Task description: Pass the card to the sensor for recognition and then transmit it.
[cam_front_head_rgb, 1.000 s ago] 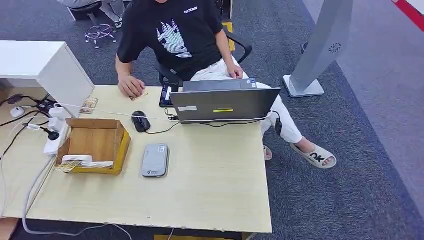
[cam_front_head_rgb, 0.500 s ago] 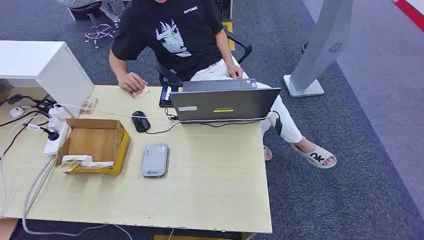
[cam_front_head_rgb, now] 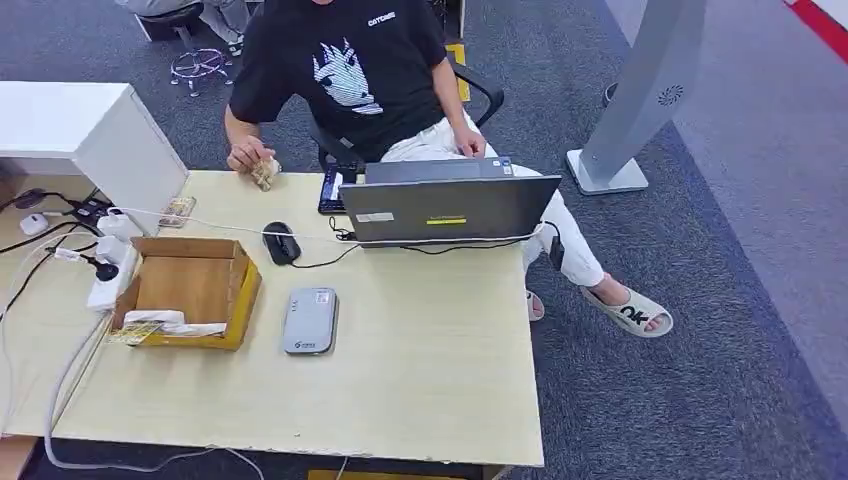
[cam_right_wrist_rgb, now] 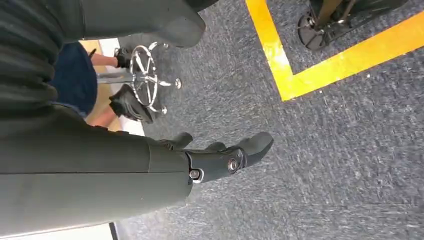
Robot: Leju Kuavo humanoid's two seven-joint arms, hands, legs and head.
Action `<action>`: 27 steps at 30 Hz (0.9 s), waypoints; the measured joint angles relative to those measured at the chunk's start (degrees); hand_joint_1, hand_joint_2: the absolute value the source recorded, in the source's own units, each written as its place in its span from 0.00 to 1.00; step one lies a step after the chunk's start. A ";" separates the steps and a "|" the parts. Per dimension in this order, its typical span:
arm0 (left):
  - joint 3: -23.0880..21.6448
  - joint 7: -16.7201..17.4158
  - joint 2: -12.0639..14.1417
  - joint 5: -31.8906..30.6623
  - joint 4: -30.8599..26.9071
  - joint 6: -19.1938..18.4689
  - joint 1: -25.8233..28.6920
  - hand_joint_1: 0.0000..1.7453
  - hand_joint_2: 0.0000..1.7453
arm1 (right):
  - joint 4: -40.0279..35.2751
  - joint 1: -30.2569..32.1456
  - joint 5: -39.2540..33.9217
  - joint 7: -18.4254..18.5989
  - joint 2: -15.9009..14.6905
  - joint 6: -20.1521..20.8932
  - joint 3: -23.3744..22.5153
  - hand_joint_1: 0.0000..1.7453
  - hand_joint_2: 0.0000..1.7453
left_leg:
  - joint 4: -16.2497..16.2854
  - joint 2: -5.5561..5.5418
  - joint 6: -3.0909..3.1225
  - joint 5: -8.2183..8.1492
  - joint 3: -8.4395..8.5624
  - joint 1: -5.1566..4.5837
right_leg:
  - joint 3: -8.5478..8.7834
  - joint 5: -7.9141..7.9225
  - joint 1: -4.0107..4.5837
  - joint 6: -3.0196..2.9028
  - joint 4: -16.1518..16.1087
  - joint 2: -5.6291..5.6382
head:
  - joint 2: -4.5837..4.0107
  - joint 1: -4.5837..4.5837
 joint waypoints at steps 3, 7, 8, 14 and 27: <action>-0.85 0.00 0.76 -0.22 0.59 -0.04 -0.50 0.00 1.00 | 0.00 0.02 0.02 0.00 -0.02 0.02 -0.09 0.00 1.00 | 0.00 0.01 0.00 0.00 0.00 0.00 | 0.00 0.00 0.00 0.00 0.00 0.01 | 0.00 0.00; -1.35 0.00 1.29 -0.46 1.25 -0.07 -0.68 0.00 1.00 | 0.00 0.01 0.04 0.02 0.00 0.02 -0.33 0.00 1.00 | 0.00 0.00 0.01 0.00 -0.01 -0.02 | 0.00 0.00 -0.01 0.00 0.00 0.02 | 0.00 0.00; -1.40 0.00 1.40 -0.55 1.31 -0.07 -0.68 0.00 1.00 | 0.00 0.02 0.04 0.00 -0.02 0.02 -0.33 0.00 1.00 | 0.00 0.00 0.01 0.00 -0.01 -0.02 | 0.00 0.00 -0.01 0.00 0.00 0.02 | 0.00 0.00; -1.57 0.00 1.73 -0.55 1.79 -0.07 -0.72 0.00 1.00 | 0.00 0.01 0.04 0.02 0.00 0.02 -0.48 0.00 1.00 | 0.00 0.00 0.01 0.00 -0.01 -0.02 | -0.02 0.00 -0.01 0.00 -0.01 0.02 | 0.00 0.00; -1.68 6.03 3.85 -7.47 5.81 -4.68 -4.49 0.00 1.00 | 0.00 -0.15 0.70 0.42 -0.02 0.83 -0.81 0.00 1.00 | 0.00 0.00 0.00 0.01 0.00 -0.01 | 0.02 0.04 -0.01 -0.05 0.01 -0.02 | 0.00 -0.02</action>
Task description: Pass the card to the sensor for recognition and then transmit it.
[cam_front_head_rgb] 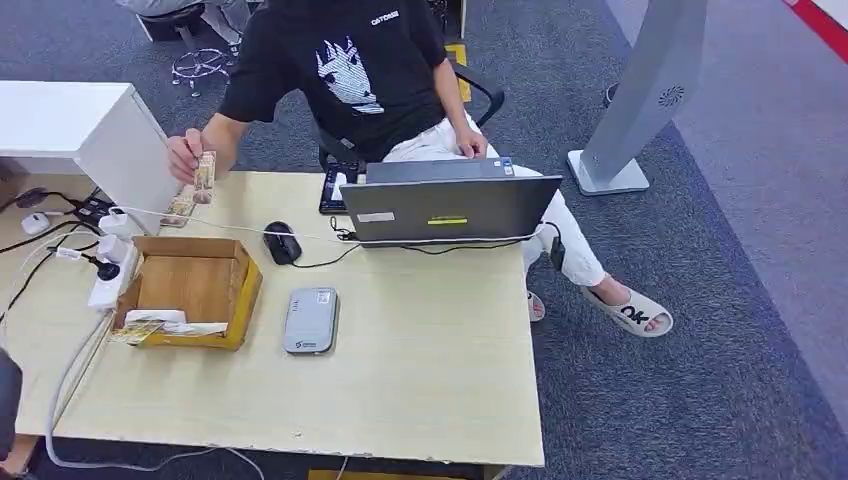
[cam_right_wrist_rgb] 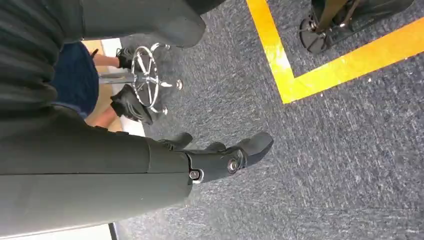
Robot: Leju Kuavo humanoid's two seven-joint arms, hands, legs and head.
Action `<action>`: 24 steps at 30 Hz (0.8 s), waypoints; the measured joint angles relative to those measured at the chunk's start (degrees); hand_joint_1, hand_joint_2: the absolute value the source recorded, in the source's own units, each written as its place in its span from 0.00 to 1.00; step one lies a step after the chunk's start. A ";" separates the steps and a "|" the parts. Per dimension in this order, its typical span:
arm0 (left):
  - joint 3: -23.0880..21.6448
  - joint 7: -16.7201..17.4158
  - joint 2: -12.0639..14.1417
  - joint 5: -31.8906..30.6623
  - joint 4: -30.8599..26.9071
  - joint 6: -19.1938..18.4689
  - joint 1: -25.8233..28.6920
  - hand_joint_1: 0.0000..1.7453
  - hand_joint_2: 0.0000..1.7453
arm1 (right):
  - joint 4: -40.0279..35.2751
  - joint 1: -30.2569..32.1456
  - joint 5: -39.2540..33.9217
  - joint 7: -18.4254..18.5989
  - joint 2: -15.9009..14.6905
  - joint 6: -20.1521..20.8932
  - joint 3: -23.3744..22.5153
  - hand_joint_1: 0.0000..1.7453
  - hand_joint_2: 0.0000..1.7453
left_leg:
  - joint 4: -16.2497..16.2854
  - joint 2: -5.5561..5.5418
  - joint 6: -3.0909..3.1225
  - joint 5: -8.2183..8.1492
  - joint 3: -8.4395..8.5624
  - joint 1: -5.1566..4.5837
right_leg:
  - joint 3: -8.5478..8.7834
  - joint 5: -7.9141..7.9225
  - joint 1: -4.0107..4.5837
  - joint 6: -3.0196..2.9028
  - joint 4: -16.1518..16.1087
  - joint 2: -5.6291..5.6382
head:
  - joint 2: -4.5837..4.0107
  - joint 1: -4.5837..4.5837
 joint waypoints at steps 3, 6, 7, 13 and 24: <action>0.00 0.40 0.76 -0.39 1.52 -0.26 -1.29 0.00 1.00 | 0.00 0.11 0.02 0.02 0.00 0.02 -0.04 0.00 1.00 | 0.00 0.06 -0.03 0.02 0.03 0.01 | -0.01 0.02 0.01 -0.01 0.00 0.10 | 0.00 0.02; 0.00 0.59 1.18 -0.70 2.34 -0.61 -1.70 0.00 1.00 | 0.00 0.08 0.02 0.00 0.00 0.02 -0.09 0.00 1.00 | 0.00 0.05 -0.03 0.02 0.03 0.00 | -0.02 0.01 0.00 -0.01 0.00 0.10 | 0.00 0.02; 0.00 1.59 1.29 -1.37 2.62 -1.13 -1.92 0.00 1.00 | 0.00 0.09 0.09 0.00 0.00 0.02 -0.09 0.00 1.00 | 0.00 0.04 -0.03 0.02 0.02 0.00 | -0.02 0.01 0.00 0.00 0.00 0.09 | 0.00 0.02; 1.41 10.21 6.41 -5.05 13.28 -4.53 -9.99 0.00 1.00 | -0.02 -0.16 2.07 0.66 -0.07 0.41 -0.09 0.00 1.00 | 0.00 -0.03 -0.13 0.10 0.01 0.04 | -0.02 0.04 0.00 -0.05 0.01 0.01 | 0.00 0.04; 4.98 11.78 14.31 -11.17 37.32 -2.82 -22.29 0.00 1.00 | 0.00 -0.19 4.52 1.57 -0.63 2.29 -0.09 0.00 1.00 | 0.00 -0.02 -0.13 0.25 -0.03 0.04 | -0.04 0.08 0.02 -0.09 0.08 0.04 | 0.00 0.02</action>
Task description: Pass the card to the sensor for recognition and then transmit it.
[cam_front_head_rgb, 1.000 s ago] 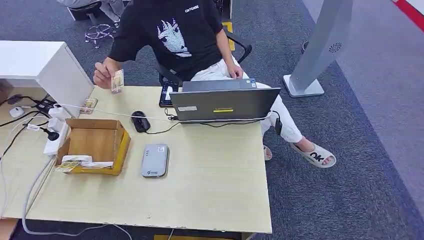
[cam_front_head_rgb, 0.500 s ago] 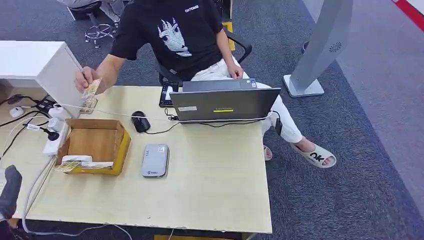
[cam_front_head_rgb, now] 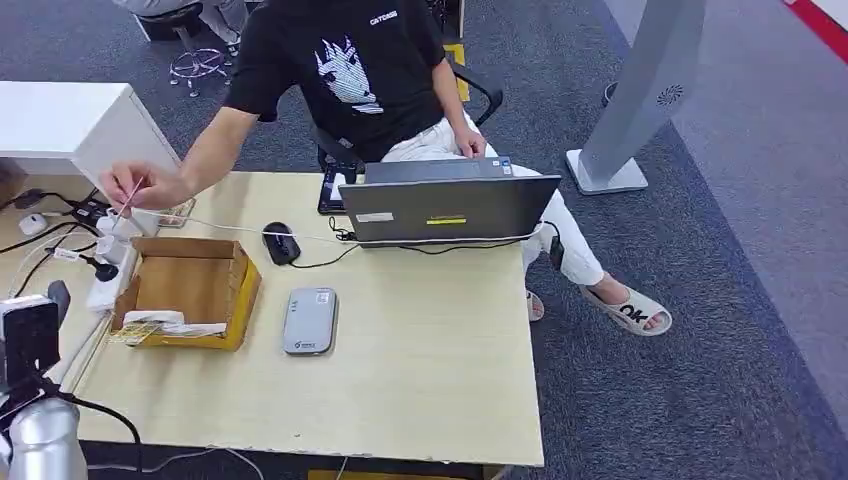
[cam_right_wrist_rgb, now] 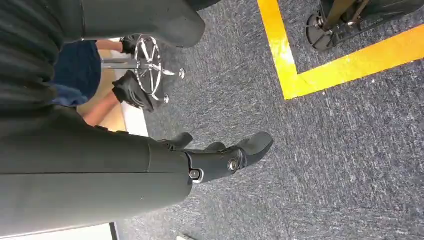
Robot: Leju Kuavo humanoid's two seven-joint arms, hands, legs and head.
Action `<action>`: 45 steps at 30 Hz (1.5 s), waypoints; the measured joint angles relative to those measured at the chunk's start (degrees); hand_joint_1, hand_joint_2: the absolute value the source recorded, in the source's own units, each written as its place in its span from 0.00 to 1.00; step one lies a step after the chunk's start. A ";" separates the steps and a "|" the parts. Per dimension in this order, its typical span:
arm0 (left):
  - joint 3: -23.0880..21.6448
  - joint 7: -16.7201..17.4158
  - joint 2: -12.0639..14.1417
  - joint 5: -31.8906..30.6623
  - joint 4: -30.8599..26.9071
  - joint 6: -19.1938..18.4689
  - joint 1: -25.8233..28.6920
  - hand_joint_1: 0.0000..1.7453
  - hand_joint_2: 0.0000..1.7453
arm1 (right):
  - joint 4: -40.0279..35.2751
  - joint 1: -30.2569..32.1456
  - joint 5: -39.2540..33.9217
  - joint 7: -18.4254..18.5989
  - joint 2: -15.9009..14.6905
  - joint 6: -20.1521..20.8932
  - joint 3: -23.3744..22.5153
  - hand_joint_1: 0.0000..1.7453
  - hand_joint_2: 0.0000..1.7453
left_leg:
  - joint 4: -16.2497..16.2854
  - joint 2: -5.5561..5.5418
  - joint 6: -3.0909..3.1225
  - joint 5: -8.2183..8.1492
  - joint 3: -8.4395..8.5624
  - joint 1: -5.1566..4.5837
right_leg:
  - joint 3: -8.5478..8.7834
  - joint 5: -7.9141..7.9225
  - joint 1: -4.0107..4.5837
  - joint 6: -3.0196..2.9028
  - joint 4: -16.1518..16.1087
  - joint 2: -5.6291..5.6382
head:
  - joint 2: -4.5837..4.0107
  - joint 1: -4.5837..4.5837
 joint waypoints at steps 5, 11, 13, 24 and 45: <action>0.00 0.04 0.33 -1.46 2.38 -0.30 -0.69 0.00 1.00 | 0.00 0.00 0.66 0.20 -0.02 0.50 0.00 0.00 1.00 | 0.00 0.01 0.02 -0.02 -0.03 -0.01 | -0.04 0.00 0.00 0.01 -0.05 0.01 | 0.00 0.00; -0.63 1.46 0.20 -4.17 3.14 -1.07 -1.81 0.00 1.00 | 0.00 -0.01 1.01 0.22 -0.04 0.81 0.00 0.00 1.00 | 0.01 0.01 0.02 -0.02 -0.03 0.00 | -0.07 0.01 -0.01 0.01 -0.05 0.01 | 0.00 0.00; -0.81 1.86 0.17 -4.24 3.34 -1.14 -1.97 0.00 1.00 | 0.00 0.00 1.01 0.22 -0.07 0.81 0.00 0.00 1.00 | 0.01 0.03 0.02 -0.01 -0.03 0.00 | -0.07 0.01 -0.01 0.01 -0.05 0.05 | 0.00 0.00; -1.70 1.81 0.17 -5.20 4.00 -1.55 -2.18 0.00 1.00 | 0.00 0.00 1.27 0.22 -0.11 0.87 0.00 0.00 1.00 | 0.01 0.05 0.01 -0.02 -0.04 0.01 | -0.10 0.01 0.00 0.01 -0.04 0.07 | 0.00 0.00; -2.99 2.01 0.15 -6.01 4.80 -1.70 -2.70 0.00 1.00 | 0.00 0.00 1.49 0.22 -0.24 0.87 0.00 0.00 1.00 | 0.01 0.10 0.01 -0.02 -0.06 0.01 | -0.13 0.01 0.00 0.01 -0.04 0.11 | 0.00 0.00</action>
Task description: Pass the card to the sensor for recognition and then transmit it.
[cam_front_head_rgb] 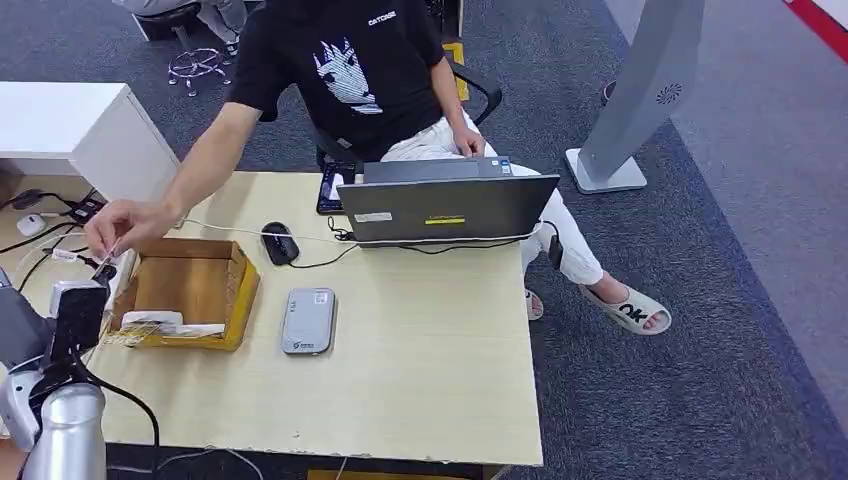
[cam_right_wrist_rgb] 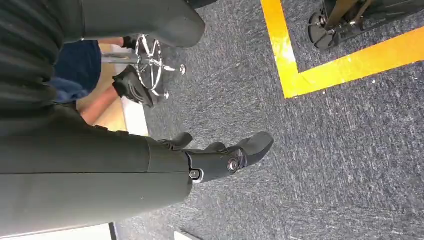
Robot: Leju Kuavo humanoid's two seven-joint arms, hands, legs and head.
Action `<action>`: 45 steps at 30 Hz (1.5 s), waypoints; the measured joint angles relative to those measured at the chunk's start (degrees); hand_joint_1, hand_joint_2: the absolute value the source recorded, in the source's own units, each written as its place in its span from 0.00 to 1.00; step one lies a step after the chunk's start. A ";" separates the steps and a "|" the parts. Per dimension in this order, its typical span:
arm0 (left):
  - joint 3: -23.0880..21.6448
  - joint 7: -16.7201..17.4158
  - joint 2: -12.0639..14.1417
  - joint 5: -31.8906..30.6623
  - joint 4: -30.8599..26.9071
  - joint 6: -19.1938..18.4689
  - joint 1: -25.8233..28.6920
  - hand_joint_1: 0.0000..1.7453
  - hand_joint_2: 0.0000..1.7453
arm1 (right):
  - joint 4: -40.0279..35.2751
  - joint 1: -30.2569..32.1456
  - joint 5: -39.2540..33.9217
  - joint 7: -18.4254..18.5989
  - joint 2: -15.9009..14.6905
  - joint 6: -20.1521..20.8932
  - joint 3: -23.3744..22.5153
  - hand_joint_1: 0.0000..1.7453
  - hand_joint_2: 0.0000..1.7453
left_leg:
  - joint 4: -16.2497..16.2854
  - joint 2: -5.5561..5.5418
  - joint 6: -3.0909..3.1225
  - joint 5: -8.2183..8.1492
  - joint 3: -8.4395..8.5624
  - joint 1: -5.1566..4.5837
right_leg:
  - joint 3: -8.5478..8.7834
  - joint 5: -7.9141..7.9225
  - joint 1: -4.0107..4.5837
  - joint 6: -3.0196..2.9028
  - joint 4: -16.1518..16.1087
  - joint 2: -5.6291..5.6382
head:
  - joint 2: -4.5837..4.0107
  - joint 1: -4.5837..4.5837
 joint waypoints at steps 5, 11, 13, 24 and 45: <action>-0.02 0.00 0.00 0.00 0.04 0.00 0.00 0.00 1.00 | 0.00 0.00 0.00 0.00 -0.02 0.00 0.00 0.00 1.00 | 0.00 0.00 0.00 0.00 0.00 0.00 | 0.00 0.00 0.00 0.00 0.00 0.00 | 0.00 0.00; -0.02 0.00 0.00 0.00 0.04 0.00 0.00 0.00 1.00 | 0.00 0.00 0.00 0.00 -0.02 0.00 0.00 0.00 1.00 | 0.00 0.00 0.00 0.00 0.00 0.00 | 0.00 0.00 0.00 0.00 0.00 0.00 | 0.00 0.00; -0.02 0.00 0.00 0.00 0.04 0.00 0.00 0.00 1.00 | 0.00 0.00 0.02 0.00 -0.02 0.00 0.00 0.00 1.00 | 0.00 0.00 0.00 0.00 0.00 0.00 | 0.00 0.00 0.00 0.00 0.00 0.00 | 0.00 0.00; -0.02 0.00 0.00 0.00 0.07 0.00 0.00 0.00 1.00 | 0.00 0.00 0.00 0.00 -0.04 0.00 0.00 0.00 1.00 | 0.00 0.00 0.00 0.00 0.00 0.00 | 0.00 0.00 0.00 0.00 0.00 0.00 | 0.00 0.00; -10.23 6.03 -3.56 -7.69 -0.92 -5.18 0.98 1.00 1.00 | 0.00 -0.06 1.25 0.15 -0.02 0.77 0.02 0.00 1.00 | 0.02 -0.06 0.02 0.01 -0.02 -0.03 | 0.03 0.06 -0.01 0.09 0.00 -0.06 | 0.00 0.00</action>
